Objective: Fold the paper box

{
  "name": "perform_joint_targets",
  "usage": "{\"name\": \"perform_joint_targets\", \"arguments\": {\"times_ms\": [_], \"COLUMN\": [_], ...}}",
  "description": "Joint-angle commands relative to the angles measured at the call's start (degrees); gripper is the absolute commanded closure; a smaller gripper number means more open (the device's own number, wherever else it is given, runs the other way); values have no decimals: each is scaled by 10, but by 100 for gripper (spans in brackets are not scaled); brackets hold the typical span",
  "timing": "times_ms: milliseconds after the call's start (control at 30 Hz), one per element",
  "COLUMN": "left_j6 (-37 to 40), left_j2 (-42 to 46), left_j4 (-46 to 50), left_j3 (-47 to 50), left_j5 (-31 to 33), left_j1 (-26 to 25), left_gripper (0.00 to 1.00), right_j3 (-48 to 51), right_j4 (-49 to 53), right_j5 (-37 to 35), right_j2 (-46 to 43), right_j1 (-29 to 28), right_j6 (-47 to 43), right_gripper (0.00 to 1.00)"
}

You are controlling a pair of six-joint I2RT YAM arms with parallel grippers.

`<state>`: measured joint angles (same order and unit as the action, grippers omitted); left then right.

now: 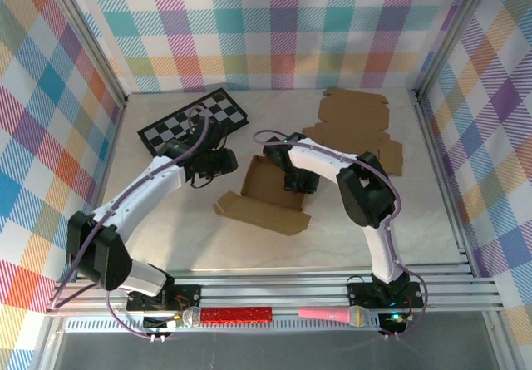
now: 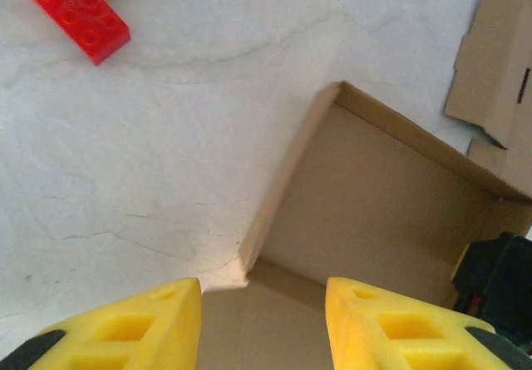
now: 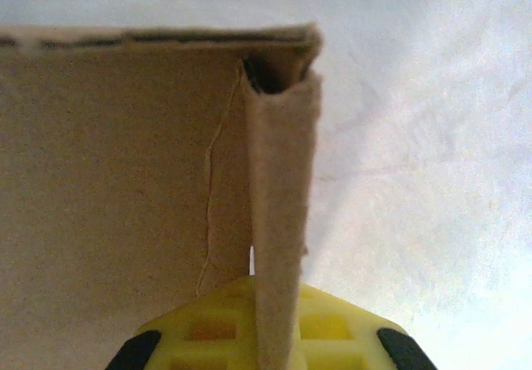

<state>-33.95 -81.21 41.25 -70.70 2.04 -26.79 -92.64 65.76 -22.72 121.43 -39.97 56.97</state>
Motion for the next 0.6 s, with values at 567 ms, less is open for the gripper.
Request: {"name": "perform_joint_targets", "arguments": {"times_ms": [567], "left_j6": [-100], "left_j2": [188], "left_j4": [46], "left_j3": [217], "left_j5": [-58], "left_j1": [56], "left_gripper": [64], "right_j3": [24], "right_j4": [114], "right_j5": [313], "right_j2": [-15], "right_j1": [6], "right_j6": [465], "right_gripper": [100]}}
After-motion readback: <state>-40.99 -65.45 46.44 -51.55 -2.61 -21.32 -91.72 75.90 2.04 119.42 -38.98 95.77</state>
